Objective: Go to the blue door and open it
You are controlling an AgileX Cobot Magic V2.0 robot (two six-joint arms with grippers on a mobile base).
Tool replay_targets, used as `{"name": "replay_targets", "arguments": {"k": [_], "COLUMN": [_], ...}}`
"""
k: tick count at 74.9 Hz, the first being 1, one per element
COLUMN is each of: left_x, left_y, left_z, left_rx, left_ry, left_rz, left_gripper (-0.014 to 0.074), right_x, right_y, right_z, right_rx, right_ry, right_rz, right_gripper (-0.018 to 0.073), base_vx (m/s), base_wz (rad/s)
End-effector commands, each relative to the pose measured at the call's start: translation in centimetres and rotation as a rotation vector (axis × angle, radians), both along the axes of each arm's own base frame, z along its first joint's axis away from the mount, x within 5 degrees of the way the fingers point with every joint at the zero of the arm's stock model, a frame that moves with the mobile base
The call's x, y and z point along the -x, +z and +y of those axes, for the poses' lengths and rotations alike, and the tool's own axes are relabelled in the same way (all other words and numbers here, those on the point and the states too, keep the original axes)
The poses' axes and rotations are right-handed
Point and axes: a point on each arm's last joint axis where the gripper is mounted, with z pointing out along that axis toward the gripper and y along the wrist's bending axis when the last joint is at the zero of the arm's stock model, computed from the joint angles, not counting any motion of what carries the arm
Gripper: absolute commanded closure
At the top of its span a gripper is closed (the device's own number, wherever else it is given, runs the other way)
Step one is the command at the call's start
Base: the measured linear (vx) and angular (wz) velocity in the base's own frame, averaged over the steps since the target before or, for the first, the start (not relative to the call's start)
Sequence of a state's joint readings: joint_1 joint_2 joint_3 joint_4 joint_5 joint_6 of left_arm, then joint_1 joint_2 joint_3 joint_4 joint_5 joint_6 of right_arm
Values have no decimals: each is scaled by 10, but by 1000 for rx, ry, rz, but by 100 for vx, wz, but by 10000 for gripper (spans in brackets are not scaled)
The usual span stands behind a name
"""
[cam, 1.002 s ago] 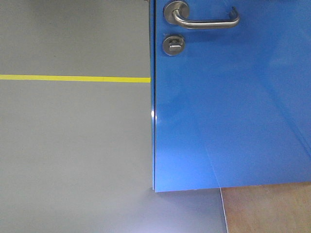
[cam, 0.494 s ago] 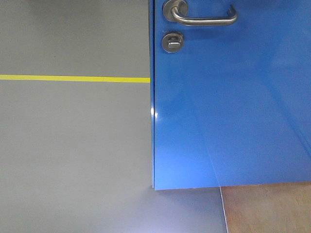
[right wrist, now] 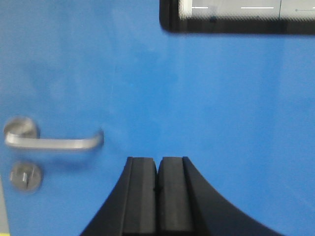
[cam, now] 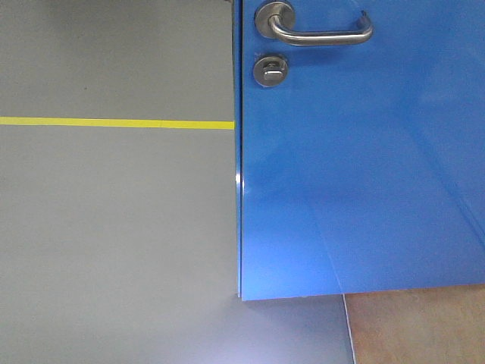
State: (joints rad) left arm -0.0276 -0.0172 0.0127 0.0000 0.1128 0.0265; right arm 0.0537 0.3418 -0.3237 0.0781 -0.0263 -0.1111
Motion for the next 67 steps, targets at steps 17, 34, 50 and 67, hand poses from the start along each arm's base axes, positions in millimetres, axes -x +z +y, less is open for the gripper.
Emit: {"name": "replay_targets", "arguments": {"k": [17, 34, 50, 67], "left_x": [3, 3, 3, 3], "left_y": [20, 20, 20, 20], "left_z": [0, 0, 0, 0], "left_rx": [26, 26, 26, 26], "left_ry": [-6, -6, -6, -6], "left_rz": [-127, -127, -127, -127], "left_gripper": [527, 527, 527, 527], "right_x": [33, 29, 29, 29], "right_y": [-84, -105, -105, -105], "right_z": [-3, -4, -4, -4], "right_rx": [-19, 1, 16, 15], "right_ry": [-19, -41, -43, -43], "right_rz": [-3, 82, 75, 76], "right_gripper": [561, 561, 561, 561], "base_vx": [0, 0, 0, 0], "base_wz": [0, 0, 0, 0]}}
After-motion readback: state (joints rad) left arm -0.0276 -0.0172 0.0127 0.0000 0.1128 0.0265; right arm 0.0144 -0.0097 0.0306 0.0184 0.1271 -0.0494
